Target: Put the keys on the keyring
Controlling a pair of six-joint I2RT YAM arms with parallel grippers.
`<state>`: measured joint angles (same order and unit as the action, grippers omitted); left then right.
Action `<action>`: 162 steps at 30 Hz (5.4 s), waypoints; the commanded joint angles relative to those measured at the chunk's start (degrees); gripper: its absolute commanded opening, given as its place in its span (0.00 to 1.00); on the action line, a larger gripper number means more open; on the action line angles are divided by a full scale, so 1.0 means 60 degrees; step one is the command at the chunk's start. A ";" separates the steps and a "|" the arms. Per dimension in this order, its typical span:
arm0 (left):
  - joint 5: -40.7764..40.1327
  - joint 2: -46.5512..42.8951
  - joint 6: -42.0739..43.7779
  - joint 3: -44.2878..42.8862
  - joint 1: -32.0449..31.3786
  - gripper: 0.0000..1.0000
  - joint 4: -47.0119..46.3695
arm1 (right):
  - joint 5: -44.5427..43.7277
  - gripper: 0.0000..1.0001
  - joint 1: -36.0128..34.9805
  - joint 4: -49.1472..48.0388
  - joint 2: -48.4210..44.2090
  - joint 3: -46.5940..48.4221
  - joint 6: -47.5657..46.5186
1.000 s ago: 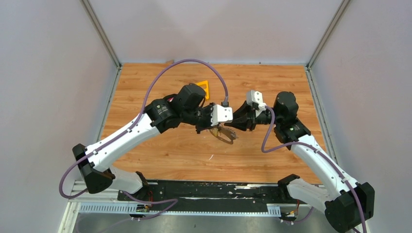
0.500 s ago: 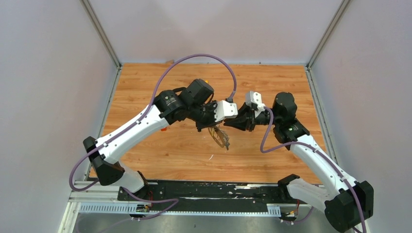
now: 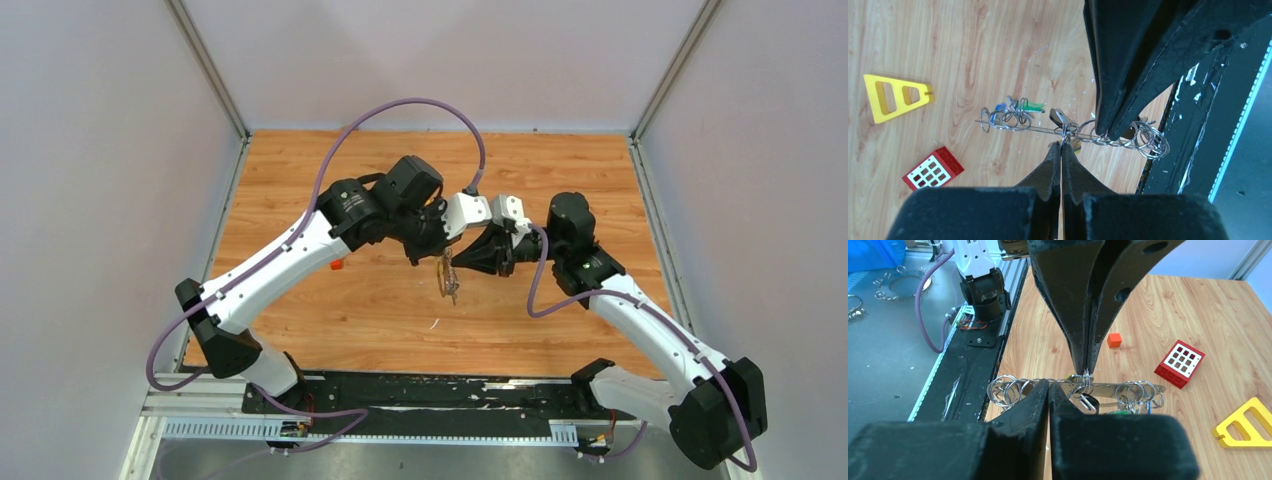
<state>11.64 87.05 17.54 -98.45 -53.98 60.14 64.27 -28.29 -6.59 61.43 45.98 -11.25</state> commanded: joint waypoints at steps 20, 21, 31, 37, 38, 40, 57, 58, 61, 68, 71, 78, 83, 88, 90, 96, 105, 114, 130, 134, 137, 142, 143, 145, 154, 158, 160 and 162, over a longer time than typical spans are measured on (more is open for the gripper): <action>0.0901 0.0529 -0.0369 -0.1259 -0.0027 0.00 0.1445 | -0.0220 0.38 -0.0070 -0.1520 0.0151 -0.0356 0.0871; 0.0926 0.0492 -0.0372 -0.1186 -0.0027 0.00 0.1369 | -0.0177 0.38 -0.0074 -0.1778 0.0177 -0.0416 0.1075; 0.1155 0.0292 -0.0431 -0.0912 -0.0027 0.00 0.1073 | 0.0221 0.30 -0.0089 -0.2988 0.0482 -0.0632 0.2172; 0.1210 0.0241 -0.0447 -0.0826 -0.0027 0.00 0.0944 | 0.0344 0.27 -0.0113 -0.3189 0.0568 -0.0646 0.2378; 0.1211 0.0230 -0.0459 -0.0831 -0.0027 0.00 0.0928 | 0.0360 0.27 -0.0129 -0.3193 0.0583 -0.0648 0.2373; 0.1222 0.0209 -0.0456 -0.0832 -0.0027 0.00 0.0906 | 0.0373 0.25 -0.0154 -0.3186 0.0612 -0.0647 0.2358; 0.1349 0.0131 -0.0473 -0.0773 -0.0027 0.00 0.0847 | 0.0337 0.18 -0.0225 -0.2980 0.0775 -0.0573 0.2190; 0.1353 0.0129 -0.0477 -0.0770 -0.0027 0.00 0.0846 | 0.0334 0.18 -0.0238 -0.2967 0.0784 -0.0562 0.2183; 0.1352 0.0111 -0.0477 -0.0760 -0.0024 0.00 0.0802 | 0.0342 0.18 -0.0270 -0.2930 0.0819 -0.0544 0.2153; 0.1370 0.0133 -0.0477 -0.0755 -0.0022 0.00 0.0802 | 0.0344 0.18 -0.0336 -0.2901 0.0834 -0.0501 0.2152; 0.1386 0.0152 -0.0488 -0.0757 -0.0027 0.00 0.0796 | 0.0357 0.18 -0.0368 -0.2868 0.0844 -0.0474 0.2139; 0.1415 0.0184 -0.0487 -0.0772 -0.0027 0.00 0.0788 | 0.0374 0.17 -0.0432 -0.2806 0.0875 -0.0441 0.2109; 0.1429 0.0175 -0.0480 -0.0725 -0.0027 0.00 0.0744 | 0.0391 0.17 -0.0491 -0.2769 0.0888 -0.0398 0.2094; 0.1474 0.0106 -0.0470 -0.0616 -0.0027 0.00 0.0594 | 0.0490 0.18 -0.0501 -0.2832 0.0879 -0.0395 0.2157; 0.1498 -0.0036 -0.0457 -0.0427 -0.0027 0.00 0.0376 | 0.0494 0.17 -0.0510 -0.2936 0.0853 -0.0415 0.2231; 0.1547 -0.0421 -0.0503 -0.0037 -0.0027 0.00 -0.0100 | 0.0494 0.16 -0.0505 -0.3093 0.0828 -0.0456 0.2363; 0.1590 -0.0445 -0.0511 0.0014 -0.0020 0.00 -0.0094 | 0.0465 0.12 -0.0512 -0.3051 0.0857 -0.0443 0.2315; 0.1597 -0.0430 -0.0492 0.0076 -0.0027 0.00 -0.0048 | 0.0454 0.08 -0.0497 -0.2879 0.0770 -0.0369 0.2238; 0.1514 -0.0662 -0.0402 0.0311 -0.0027 0.07 -0.0356 | 0.0295 0.00 -0.0288 -0.2249 0.0575 -0.0201 0.1913; 0.1367 -0.0899 -0.0187 0.0505 -0.0022 0.27 -0.0665 | 0.0307 0.00 -0.0219 -0.2200 0.0492 -0.0164 0.1907; 0.1248 -0.1355 -0.0047 0.1023 0.0047 0.38 -0.1175 | 0.0350 0.00 -0.0014 -0.2254 0.0284 -0.0141 0.1915; 0.1655 -0.2536 0.0137 0.2485 0.0288 0.44 -0.2821 | 0.0606 0.00 0.0315 -0.3054 0.0040 -0.0249 0.2741; 0.1725 -0.2794 0.0204 0.2845 0.0329 0.44 -0.3264 | 0.0662 0.00 0.0351 -0.3308 0.0052 -0.0291 0.2979; 0.1860 -0.3335 0.0406 0.3625 0.0384 0.44 -0.4301 | 0.0747 0.00 0.0379 -0.3798 0.0079 -0.0375 0.3363; 0.2664 -0.4309 0.0688 0.5756 0.0441 0.47 -0.7391 | 0.0994 0.00 0.0398 -0.5270 0.0223 -0.0517 0.4632; 0.2969 -0.4078 0.0628 0.5793 0.0443 0.45 -0.7502 | 0.1022 0.00 0.0398 -0.5588 0.0290 -0.0585 0.4848; 0.3193 -0.4022 0.0528 0.5836 0.0459 0.44 -0.7606 | 0.1011 0.00 0.0404 -0.5628 0.0281 -0.0600 0.4852; 0.3381 -0.3935 0.0432 0.5808 0.0456 0.41 -0.7621 | 0.1014 0.00 0.0399 -0.5654 0.0293 -0.0617 0.4867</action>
<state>28.10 62.78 20.47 -63.44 -51.53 18.74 69.58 -26.15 -35.62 63.02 42.24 15.92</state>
